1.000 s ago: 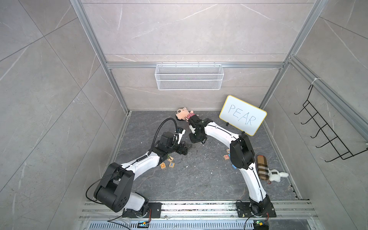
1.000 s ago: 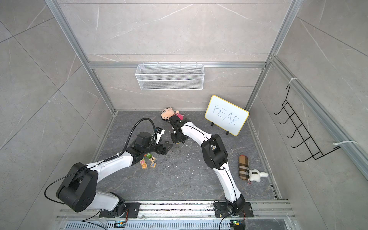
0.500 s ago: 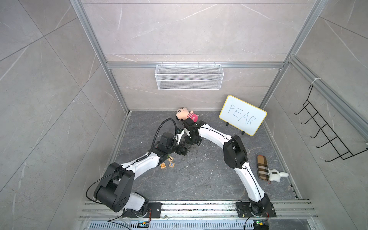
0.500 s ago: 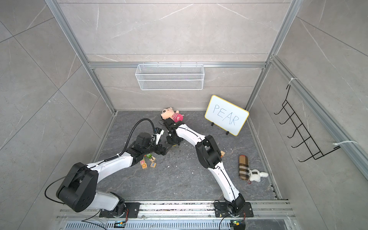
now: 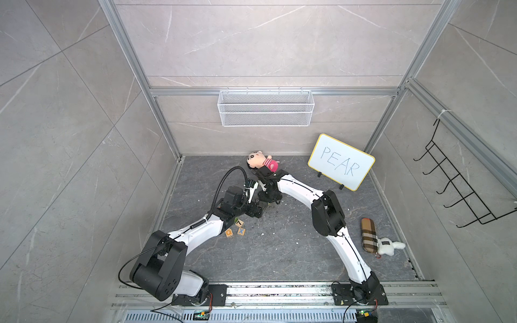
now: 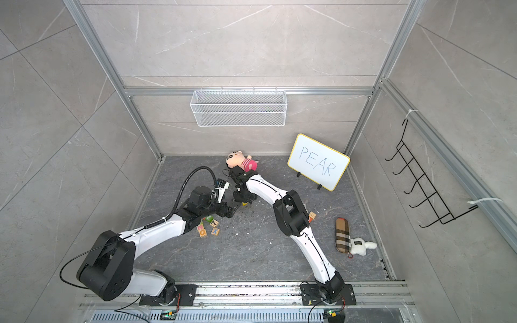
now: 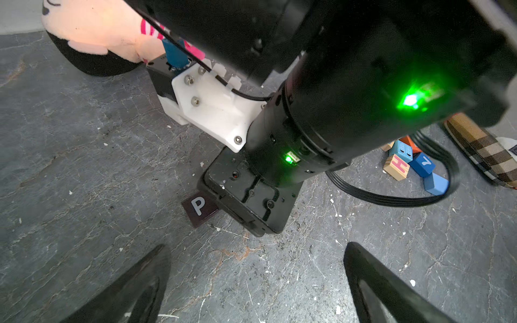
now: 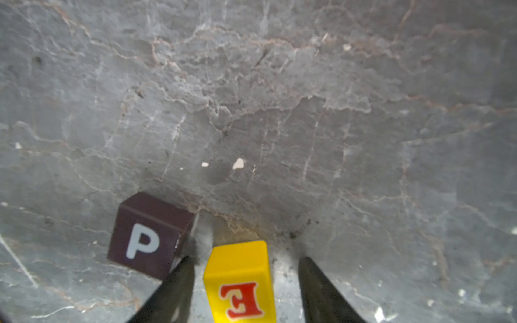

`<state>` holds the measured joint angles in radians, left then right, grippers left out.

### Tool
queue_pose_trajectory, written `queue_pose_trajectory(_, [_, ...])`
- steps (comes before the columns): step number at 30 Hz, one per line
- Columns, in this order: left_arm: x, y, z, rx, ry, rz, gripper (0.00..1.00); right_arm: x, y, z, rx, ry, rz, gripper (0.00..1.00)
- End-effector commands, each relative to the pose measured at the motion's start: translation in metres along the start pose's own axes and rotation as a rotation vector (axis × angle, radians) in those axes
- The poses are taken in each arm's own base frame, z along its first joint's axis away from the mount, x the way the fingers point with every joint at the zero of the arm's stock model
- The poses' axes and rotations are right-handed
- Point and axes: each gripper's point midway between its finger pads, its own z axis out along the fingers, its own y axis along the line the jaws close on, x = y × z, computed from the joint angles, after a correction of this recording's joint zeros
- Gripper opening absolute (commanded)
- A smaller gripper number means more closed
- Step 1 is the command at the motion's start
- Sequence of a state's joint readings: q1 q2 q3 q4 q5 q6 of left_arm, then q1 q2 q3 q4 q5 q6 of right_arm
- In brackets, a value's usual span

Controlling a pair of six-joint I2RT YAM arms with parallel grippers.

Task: Spell the uppercase word “pear” with letter blocks
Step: Place the letter block at the center of the board.

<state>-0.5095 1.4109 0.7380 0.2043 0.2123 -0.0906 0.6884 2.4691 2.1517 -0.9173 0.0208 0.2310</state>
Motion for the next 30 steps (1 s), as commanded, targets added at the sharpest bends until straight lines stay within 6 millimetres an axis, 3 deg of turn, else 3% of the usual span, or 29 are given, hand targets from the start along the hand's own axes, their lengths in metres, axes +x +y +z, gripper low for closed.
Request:
queue_pose_trajectory(1, [-0.025,-0.002,-0.012,-0.001,-0.064,0.014,0.99,0.009,-0.003,-0.008,0.027,0.010,-0.007,0.68])
queue_pose_trajectory(3, [-0.028,-0.002,-0.014,0.000,-0.072,0.015,0.99,0.011,-0.005,-0.012,0.033,0.003,-0.002,0.78])
queue_pose_trajectory(20, [-0.031,-0.006,-0.022,0.005,-0.080,0.008,0.99,0.016,-0.023,-0.025,0.110,-0.023,-0.002,0.81])
queue_pose_trajectory(25, [-0.035,-0.007,-0.024,0.008,-0.090,0.011,0.99,0.017,-0.037,-0.036,0.139,-0.036,-0.016,0.81])
queue_pose_trajectory(30, [-0.034,-0.006,-0.026,0.000,-0.090,0.021,0.99,0.017,-0.063,-0.046,0.185,-0.048,0.009,0.81])
